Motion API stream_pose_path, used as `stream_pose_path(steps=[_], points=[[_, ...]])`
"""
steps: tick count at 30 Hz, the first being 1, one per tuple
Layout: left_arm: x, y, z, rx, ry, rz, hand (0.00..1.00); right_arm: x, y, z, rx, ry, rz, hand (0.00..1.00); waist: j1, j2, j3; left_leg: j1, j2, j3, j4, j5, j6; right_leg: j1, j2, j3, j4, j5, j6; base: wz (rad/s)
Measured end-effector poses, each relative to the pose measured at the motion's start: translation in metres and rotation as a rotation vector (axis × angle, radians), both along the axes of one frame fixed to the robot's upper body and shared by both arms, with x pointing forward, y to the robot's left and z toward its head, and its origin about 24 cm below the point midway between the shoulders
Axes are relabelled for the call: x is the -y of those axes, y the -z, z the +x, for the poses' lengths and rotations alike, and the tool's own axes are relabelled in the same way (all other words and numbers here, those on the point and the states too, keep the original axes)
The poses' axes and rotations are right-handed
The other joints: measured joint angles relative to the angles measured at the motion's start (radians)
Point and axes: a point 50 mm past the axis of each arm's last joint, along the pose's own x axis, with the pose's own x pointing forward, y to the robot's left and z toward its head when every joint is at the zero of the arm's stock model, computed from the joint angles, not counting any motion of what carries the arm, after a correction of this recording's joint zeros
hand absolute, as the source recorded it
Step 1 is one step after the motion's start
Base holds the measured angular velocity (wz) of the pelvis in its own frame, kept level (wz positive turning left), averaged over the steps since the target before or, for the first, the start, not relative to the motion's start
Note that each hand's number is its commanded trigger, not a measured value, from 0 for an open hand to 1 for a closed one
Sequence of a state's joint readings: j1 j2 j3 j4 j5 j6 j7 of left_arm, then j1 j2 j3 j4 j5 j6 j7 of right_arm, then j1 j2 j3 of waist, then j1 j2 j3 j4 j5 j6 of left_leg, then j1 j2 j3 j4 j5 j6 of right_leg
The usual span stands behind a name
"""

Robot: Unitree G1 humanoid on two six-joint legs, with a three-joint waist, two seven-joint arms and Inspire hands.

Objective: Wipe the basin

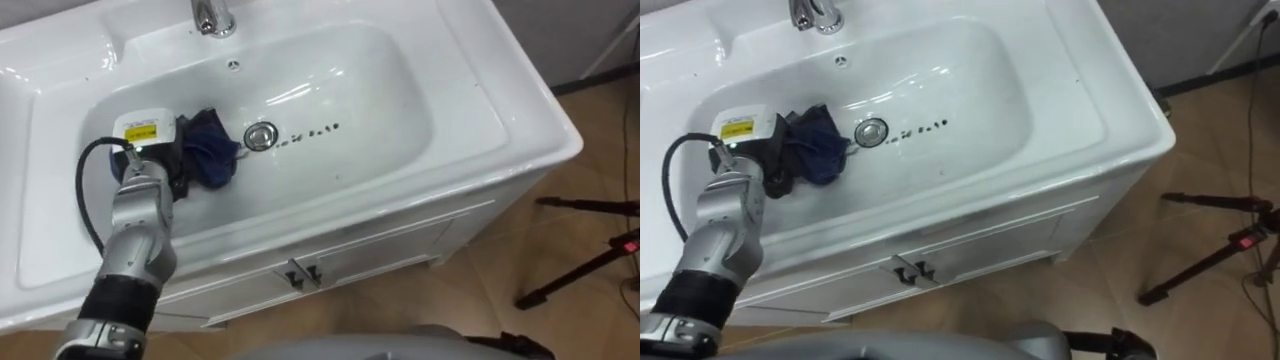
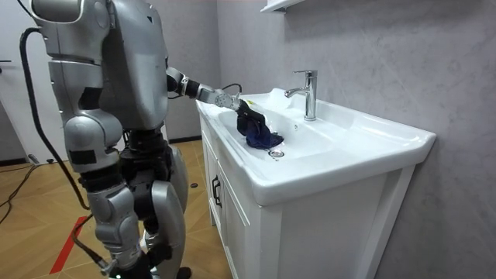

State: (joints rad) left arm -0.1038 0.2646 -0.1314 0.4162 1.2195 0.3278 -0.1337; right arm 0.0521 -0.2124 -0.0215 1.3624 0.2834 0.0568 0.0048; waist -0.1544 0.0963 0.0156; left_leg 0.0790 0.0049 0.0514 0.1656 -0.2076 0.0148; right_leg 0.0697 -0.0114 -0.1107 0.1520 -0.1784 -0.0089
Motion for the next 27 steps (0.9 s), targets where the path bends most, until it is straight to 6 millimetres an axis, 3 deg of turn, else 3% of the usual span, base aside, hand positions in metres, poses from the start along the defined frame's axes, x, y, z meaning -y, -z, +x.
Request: stream_pose_path(steps=[4,6,10,13,17,27], points=[[0.0,0.003,0.001,-0.014,-0.002,-0.013,1.0,0.001,0.0,-0.012,-0.045,-0.039,-0.02,0.0,-0.01,-0.006,0.0036,0.004,0.0,0.006,-0.001,0.0,0.0,-0.001,0.0,0.008,0.002,0.0,0.0,-0.08],[-0.001,0.006,0.0,-0.025,-0.006,-0.012,1.0,0.001,0.0,-0.015,-0.078,-0.094,-0.032,0.0,-0.01,-0.008,0.0042,0.004,0.002,0.036,0.0,0.0,0.0,-0.011,0.001,0.024,0.007,0.0,0.0,-0.19],[-0.002,0.011,-0.002,-0.034,-0.027,-0.032,1.0,0.002,0.0,-0.02,-0.132,-0.17,-0.045,0.0,-0.027,-0.016,0.0063,0.005,0.002,0.049,0.0,0.0,0.0,-0.02,0.002,0.044,0.018,0.0,0.0,-0.15],[0.0,0.013,-0.002,-0.039,-0.039,-0.07,1.0,0.001,0.001,-0.024,-0.168,-0.194,-0.043,0.0,-0.042,-0.017,0.0052,0.012,0.001,0.056,0.0,0.0,0.0,-0.019,0.002,0.059,0.019,-0.001,0.001,-0.1],[0.006,0.018,-0.004,-0.05,-0.046,-0.119,1.0,-0.001,0.001,-0.029,-0.207,-0.223,-0.038,0.0,-0.061,-0.023,-0.0028,0.022,0.001,0.061,-0.001,0.0,0.0,-0.015,0.004,0.068,0.024,-0.001,0.002,-0.06],[0.042,0.036,-0.003,-0.01,-0.098,-0.335,1.0,-0.009,0.003,-0.021,-0.238,-0.303,-0.035,0.0,-0.094,-0.031,-0.0023,0.052,-0.002,0.086,-0.008,0.0,0.0,0.0,0.001,0.079,0.018,-0.001,0.012,-0.02]])
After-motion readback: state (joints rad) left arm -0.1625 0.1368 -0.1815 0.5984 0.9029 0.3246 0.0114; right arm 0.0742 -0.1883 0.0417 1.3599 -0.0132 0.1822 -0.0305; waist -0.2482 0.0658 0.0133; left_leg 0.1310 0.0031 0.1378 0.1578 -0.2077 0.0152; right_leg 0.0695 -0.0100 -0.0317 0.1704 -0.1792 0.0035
